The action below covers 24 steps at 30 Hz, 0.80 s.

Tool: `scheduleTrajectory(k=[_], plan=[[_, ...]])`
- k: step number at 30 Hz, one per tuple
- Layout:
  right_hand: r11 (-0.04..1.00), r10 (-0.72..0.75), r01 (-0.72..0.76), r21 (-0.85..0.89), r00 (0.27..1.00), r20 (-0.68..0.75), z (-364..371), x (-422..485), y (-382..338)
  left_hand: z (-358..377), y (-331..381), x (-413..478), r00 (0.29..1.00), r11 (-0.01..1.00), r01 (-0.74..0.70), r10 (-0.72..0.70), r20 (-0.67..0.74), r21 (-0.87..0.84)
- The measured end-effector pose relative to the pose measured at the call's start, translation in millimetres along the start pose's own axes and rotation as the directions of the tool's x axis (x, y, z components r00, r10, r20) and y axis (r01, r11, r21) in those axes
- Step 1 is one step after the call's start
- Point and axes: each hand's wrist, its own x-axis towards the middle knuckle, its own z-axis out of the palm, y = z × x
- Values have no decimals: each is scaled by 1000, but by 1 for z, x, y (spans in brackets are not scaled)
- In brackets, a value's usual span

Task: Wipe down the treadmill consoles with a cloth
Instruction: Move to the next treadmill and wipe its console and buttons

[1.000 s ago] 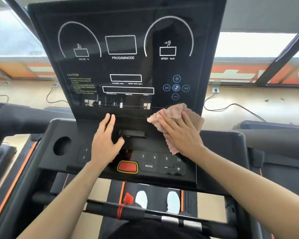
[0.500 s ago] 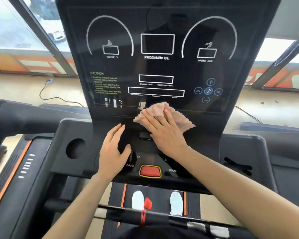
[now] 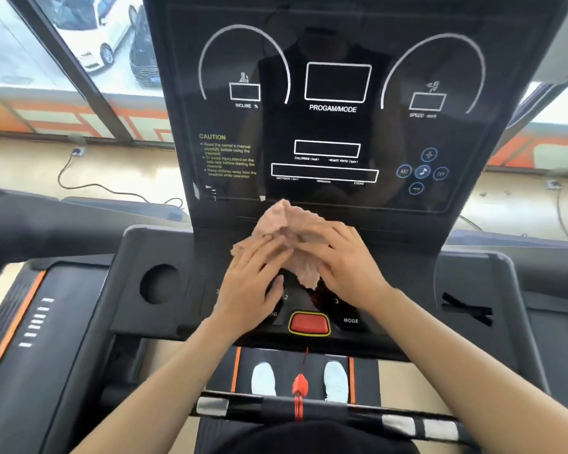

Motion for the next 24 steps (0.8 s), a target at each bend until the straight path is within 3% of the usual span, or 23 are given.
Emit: scheduleTrajectory(k=[3, 5, 7, 11, 15, 21, 24], plan=[[960, 240, -252, -123, 965, -102, 1, -28, 6, 16, -6, 21, 961, 970, -192, 155, 230, 148], [889, 386, -398, -226, 917, -96, 4, -45, 9, 22, -16, 31, 947, 952, -210, 141, 290, 223], [844, 453, -454, -288, 889, -74, 3, -56, 13, 22, -27, 32, 953, 943, -177, 93, 287, 283], [824, 477, -466, -324, 878, -49, 3, -64, 18, 13, -40, 21, 976, 920, -16, -71, 208, 391], [843, 469, -463, -275, 882, -45, 2, -65, 21, -4, -56, 4, 958, 913, 164, -239, 162, 374], [879, 433, -436, -196, 900, -58, 3, -75, 27, -7, -55, -28, 814, 825, 542, -563, 145, 160], [861, 465, -480, -169, 877, -123, 1, -90, 31, -5, -42, -33, 736, 753, 651, -658, 163, 99]])
